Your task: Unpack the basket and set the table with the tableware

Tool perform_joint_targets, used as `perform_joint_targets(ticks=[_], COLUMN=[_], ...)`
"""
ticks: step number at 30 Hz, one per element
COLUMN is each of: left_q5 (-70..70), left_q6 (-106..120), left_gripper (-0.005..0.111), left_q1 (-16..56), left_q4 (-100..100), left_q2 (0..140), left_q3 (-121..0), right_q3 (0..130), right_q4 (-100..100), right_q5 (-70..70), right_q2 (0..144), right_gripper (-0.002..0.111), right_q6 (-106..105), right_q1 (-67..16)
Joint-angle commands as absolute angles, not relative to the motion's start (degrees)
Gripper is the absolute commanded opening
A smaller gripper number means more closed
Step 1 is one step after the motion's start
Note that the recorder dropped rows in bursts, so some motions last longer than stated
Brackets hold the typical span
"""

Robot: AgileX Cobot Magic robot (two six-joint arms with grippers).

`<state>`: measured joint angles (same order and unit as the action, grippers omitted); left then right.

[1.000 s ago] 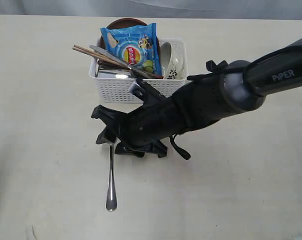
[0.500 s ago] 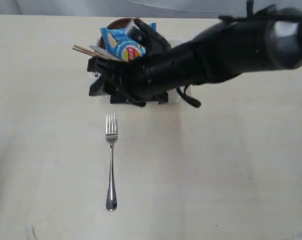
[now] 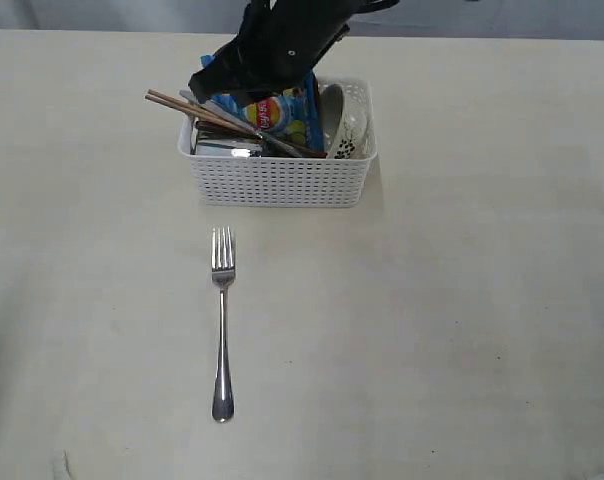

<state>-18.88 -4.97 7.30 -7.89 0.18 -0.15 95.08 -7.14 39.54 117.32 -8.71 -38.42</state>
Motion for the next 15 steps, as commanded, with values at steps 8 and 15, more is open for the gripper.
perform_joint_targets(ticks=[8,15], left_q5=[-18.28,-18.28], left_q6=[-4.88,-4.88], left_gripper=[0.000,0.000], left_q1=[7.54,7.54], left_q4=[-7.92,-7.92], left_q2=[0.00,0.00], left_q3=[0.00,0.00], right_q3=[103.12,103.12], right_q4=[-6.17,-5.69], right_q5=[42.35,42.35], right_q2=[125.92,127.66], right_gripper=[0.038,0.038], right_q6=[-11.79,-11.79], right_q1=[-38.07,-38.07])
